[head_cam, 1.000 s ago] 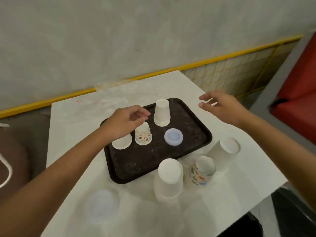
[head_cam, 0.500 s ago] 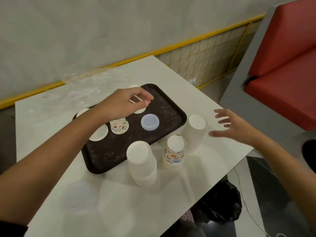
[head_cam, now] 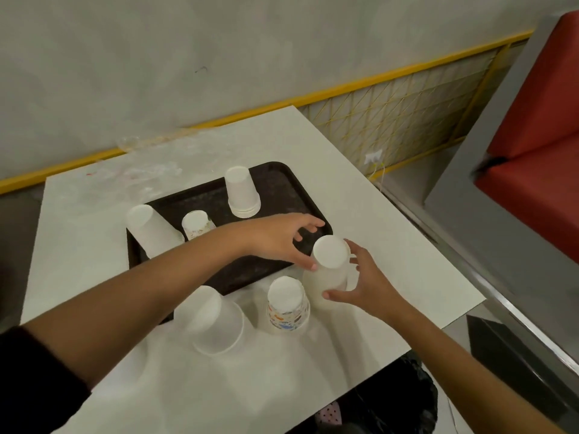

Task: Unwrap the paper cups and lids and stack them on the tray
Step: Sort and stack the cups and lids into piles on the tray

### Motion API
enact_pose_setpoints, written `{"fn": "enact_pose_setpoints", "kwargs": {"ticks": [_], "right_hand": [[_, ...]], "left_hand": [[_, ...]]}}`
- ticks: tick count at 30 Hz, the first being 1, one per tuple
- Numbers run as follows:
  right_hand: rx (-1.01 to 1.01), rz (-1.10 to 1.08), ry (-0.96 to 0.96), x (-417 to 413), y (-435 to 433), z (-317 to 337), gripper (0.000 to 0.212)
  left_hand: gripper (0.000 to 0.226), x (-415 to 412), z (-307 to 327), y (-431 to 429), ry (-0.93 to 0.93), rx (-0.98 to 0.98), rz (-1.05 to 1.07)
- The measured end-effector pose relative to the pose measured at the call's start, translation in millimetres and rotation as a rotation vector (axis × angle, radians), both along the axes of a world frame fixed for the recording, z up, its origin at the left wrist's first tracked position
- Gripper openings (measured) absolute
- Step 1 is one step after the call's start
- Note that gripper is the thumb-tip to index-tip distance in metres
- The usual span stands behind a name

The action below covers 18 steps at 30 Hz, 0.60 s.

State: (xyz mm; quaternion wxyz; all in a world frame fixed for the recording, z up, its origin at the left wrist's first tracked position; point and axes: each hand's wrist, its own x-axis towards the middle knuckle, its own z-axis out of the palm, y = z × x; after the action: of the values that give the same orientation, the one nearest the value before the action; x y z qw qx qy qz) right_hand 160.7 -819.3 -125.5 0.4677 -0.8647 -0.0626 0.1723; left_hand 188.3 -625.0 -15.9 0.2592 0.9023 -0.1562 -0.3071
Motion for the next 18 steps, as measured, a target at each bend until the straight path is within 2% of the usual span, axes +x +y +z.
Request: {"fn": "enact_pose_setpoints", "kwargs": {"ticks": [2,4,7,10,18], "right_hand": [[0.04,0.056,0.01,4,4,3,0.096],[0.082,0.111,0.005,7,6,6,0.08],[0.066,0.157,-0.013,13,5,11,0.069],[0.013,0.164,-0.015,18,1,12,0.073],[-0.013,0.213,-0.05,28,0,12,0.078]], "left_hand": [[0.086,3,-4,-8,0.017,0.014,-0.009],[0.085,5,-7,-15,0.015,0.028,-0.019],[0.075,5,-10,-23,-0.044,0.025,-0.033],[0.06,4,-15,-27,-0.073,-0.048,0.002],[0.058,-1,-24,-27,-0.079,-0.147,0.125]]}}
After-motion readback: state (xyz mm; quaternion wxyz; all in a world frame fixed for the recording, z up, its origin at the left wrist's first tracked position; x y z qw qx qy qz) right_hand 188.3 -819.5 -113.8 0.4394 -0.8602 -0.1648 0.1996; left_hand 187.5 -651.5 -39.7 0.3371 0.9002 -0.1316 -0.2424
